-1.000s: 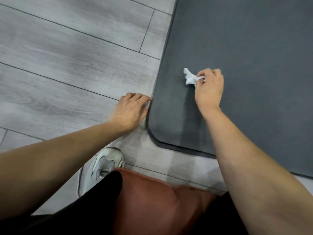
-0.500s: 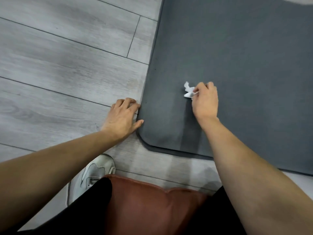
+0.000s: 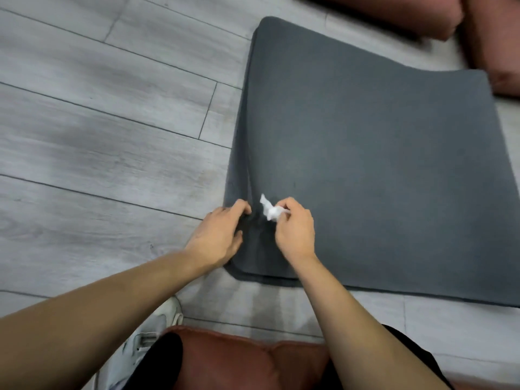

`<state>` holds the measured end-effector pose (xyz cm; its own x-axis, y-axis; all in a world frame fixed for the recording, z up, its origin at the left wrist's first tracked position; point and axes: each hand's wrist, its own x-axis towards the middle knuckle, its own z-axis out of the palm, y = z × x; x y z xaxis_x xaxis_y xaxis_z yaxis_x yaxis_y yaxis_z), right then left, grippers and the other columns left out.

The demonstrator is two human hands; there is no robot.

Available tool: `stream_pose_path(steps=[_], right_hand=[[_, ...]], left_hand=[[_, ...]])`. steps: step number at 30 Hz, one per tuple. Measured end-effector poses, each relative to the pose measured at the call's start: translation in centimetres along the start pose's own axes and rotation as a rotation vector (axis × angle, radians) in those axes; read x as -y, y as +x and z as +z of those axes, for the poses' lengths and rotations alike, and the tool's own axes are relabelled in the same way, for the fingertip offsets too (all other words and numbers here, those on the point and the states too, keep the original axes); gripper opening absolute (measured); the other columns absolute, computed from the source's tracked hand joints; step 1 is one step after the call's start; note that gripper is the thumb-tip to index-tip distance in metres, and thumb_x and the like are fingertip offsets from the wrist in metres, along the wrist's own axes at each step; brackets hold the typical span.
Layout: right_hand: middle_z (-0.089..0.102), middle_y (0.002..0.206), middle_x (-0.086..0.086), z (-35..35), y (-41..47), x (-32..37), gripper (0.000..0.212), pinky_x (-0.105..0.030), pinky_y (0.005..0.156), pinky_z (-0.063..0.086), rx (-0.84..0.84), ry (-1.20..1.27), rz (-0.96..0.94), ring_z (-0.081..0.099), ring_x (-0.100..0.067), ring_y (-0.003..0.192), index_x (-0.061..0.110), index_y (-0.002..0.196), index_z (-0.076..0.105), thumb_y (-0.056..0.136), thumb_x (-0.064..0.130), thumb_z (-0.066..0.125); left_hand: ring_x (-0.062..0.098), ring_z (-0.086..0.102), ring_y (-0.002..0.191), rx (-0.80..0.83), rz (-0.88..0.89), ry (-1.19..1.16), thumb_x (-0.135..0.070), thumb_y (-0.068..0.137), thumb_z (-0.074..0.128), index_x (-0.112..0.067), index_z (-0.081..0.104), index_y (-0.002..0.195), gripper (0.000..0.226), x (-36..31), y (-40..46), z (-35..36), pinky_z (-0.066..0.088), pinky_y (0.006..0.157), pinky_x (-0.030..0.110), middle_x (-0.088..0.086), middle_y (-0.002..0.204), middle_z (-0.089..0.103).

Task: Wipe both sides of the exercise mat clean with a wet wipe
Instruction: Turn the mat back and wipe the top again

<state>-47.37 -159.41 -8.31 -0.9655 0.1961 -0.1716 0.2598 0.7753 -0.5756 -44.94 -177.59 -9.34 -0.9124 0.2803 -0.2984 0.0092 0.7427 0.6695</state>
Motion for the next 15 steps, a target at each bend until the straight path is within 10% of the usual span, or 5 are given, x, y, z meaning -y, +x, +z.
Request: stream_pose_path(steps=[6,10,15], right_hand=[[0.068,0.085,0.011,-5.3,2.8,3.5,0.038,-0.034,0.076,0.047,0.096,0.140,0.192,0.060,-0.014,0.085,0.024,0.080,0.062,0.085,0.060,0.051],[0.066,0.083,-0.001,-5.3,3.7,4.5,0.009,-0.033,0.067,0.046,0.136,-0.252,0.056,0.061,-0.029,0.089,0.021,0.078,0.057,0.083,0.028,0.055],[0.066,0.100,-0.007,-10.1,5.8,3.6,0.021,-0.035,0.073,0.046,0.020,-0.329,0.094,0.059,-0.032,0.096,0.017,0.098,0.067,0.090,0.022,0.047]], left_hand=[[0.023,0.050,0.112,0.080,0.131,-0.055,-0.018,0.091,0.053,-0.034,0.037,0.127,0.043,-3.6,0.5,0.3,0.049,0.091,0.040,0.002,0.115,0.064],[0.021,0.048,0.114,0.094,0.195,-0.052,-0.035,0.097,0.056,-0.031,0.043,0.138,0.043,-5.1,0.8,0.0,0.044,0.093,0.035,-0.004,0.127,0.062],[0.020,0.042,0.138,0.150,0.178,-0.073,-0.070,0.099,0.027,-0.038,0.025,0.159,0.068,-7.0,2.6,-1.6,0.033,0.117,0.041,-0.011,0.161,0.037]])
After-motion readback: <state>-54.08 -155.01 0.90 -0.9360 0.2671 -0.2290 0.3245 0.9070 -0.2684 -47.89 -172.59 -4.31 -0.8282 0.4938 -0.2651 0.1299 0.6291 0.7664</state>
